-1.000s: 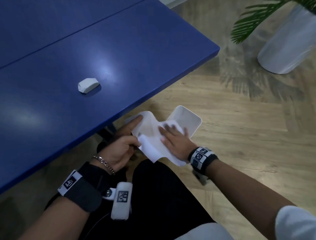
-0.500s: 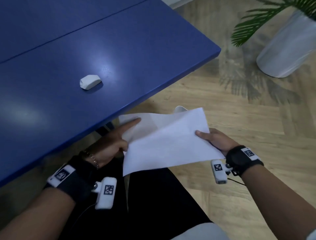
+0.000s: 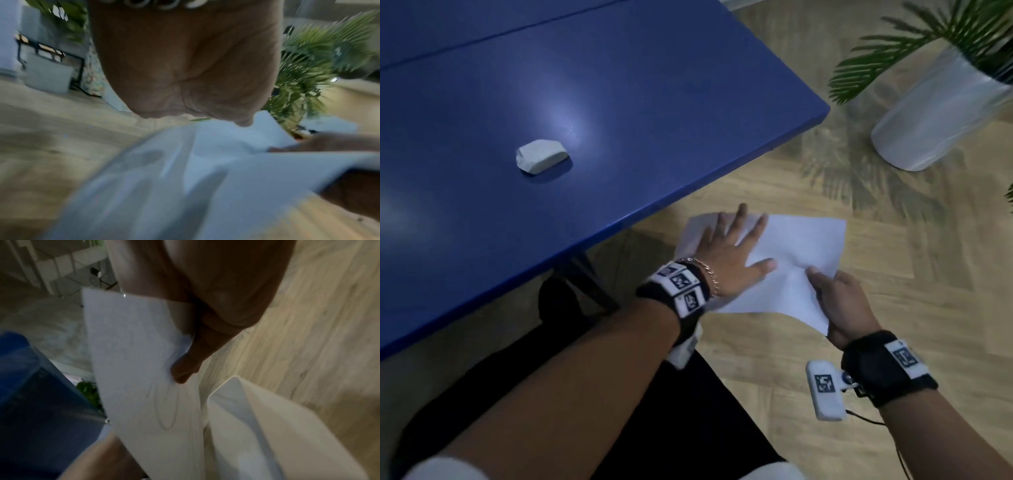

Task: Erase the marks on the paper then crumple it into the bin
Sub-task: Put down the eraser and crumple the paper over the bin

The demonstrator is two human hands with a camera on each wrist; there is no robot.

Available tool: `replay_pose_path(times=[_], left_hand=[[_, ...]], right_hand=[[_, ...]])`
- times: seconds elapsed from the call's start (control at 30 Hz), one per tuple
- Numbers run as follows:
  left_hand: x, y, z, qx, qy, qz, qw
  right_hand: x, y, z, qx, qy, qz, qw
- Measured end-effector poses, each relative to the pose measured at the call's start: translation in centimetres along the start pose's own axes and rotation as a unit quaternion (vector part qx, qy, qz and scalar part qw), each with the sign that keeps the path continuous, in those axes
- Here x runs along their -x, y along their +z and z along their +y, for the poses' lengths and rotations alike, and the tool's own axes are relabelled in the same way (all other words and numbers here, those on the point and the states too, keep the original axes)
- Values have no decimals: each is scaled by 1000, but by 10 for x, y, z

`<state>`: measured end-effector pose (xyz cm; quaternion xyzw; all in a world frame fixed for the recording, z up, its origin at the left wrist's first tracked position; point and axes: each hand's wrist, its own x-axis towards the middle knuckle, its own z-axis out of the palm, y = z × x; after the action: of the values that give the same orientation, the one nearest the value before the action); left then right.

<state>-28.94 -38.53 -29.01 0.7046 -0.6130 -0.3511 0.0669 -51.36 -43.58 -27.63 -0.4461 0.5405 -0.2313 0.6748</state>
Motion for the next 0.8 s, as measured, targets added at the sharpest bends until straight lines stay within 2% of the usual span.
replay_pose_path(times=[0.03,0.1,0.2,0.3,0.37,0.4,0.43,0.53,0.6,0.63,0.67,0.7,0.73,0.8], left_hand=[[-5,8,16,24,14,-4,1000],[-13,24,31,60,-1,-14,998],[-20,42,11,68,-95,-46,992],[-20,58,-24,-2,-215,-111,970],[-18,55,-31,1,-265,-92,960],[-18,47,-26,23,-261,-63,963],[-18,37,-16,47,-225,-34,973],[-18,8,40,126,-33,31,991],[-15,2,68,166,41,2,985],[-17,6,70,157,51,-23,986],[-18,12,63,129,37,-46,990],[-20,19,47,98,-9,-67,993],[-21,24,28,99,-86,-82,988],[-23,32,-15,185,-249,-90,946]], right_hand=[[4,4,-8,-14,3,0,1000],[9,6,-26,-24,6,9,1000],[16,-9,-46,-12,12,30,999],[26,-27,-60,-2,22,10,1000],[31,-32,-64,4,15,25,1000],[31,-31,-63,6,9,33,999],[30,-30,-61,9,3,36,999],[29,-18,-52,-8,-3,24,1000],[29,-9,-50,-43,0,1,999],[30,-7,-51,-56,1,-11,998],[30,-8,-53,-67,1,-21,998],[31,-11,-56,-75,0,-23,997],[32,-16,-60,-80,-2,-23,996],[34,-30,-66,-92,-9,-20,996]])
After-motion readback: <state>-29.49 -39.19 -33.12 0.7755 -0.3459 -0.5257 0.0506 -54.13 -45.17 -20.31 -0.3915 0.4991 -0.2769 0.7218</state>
